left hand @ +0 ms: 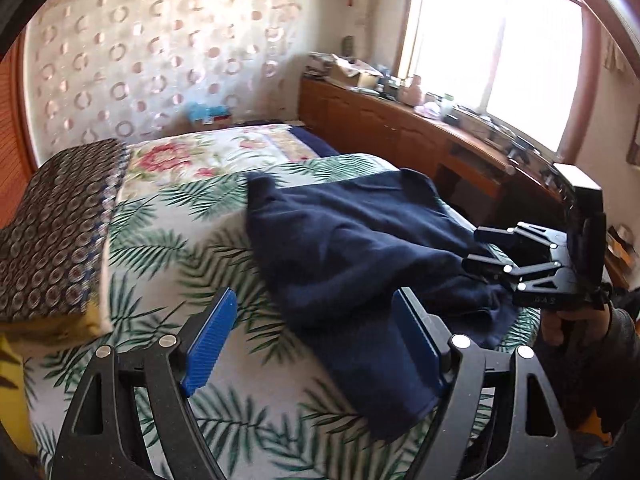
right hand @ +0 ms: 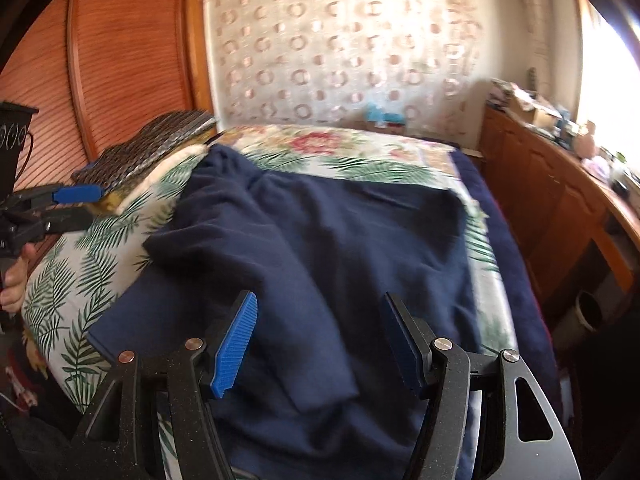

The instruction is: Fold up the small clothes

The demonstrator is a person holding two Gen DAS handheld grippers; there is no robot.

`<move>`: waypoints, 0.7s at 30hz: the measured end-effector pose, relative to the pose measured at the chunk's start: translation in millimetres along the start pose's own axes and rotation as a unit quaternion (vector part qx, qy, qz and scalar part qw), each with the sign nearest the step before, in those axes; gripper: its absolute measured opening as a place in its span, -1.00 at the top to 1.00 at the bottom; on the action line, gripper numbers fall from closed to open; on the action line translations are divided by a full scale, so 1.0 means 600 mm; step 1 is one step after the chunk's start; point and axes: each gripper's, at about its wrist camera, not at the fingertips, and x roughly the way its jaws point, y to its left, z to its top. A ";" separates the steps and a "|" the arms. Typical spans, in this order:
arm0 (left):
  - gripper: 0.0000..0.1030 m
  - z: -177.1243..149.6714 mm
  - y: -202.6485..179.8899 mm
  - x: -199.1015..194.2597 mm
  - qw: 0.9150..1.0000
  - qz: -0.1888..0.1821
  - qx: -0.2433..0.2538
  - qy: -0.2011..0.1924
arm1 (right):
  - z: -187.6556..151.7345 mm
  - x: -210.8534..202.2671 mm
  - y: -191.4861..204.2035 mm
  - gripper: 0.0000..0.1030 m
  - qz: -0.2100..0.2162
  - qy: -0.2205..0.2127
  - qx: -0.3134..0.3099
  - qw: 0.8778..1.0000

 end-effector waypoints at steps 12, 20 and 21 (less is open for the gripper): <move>-0.57 -0.024 0.029 -0.006 1.000 0.003 -0.022 -0.004 | 0.024 0.045 -0.010 0.79 0.062 0.038 -0.021 0.997; -0.57 -0.025 0.021 -0.017 0.999 -0.015 -0.026 -0.012 | 0.058 -0.094 -0.056 0.81 0.062 -0.038 0.001 0.997; -0.57 -0.024 0.018 -0.021 0.999 -0.017 -0.025 -0.016 | 0.054 -0.104 -0.061 0.81 0.051 -0.039 -0.002 0.998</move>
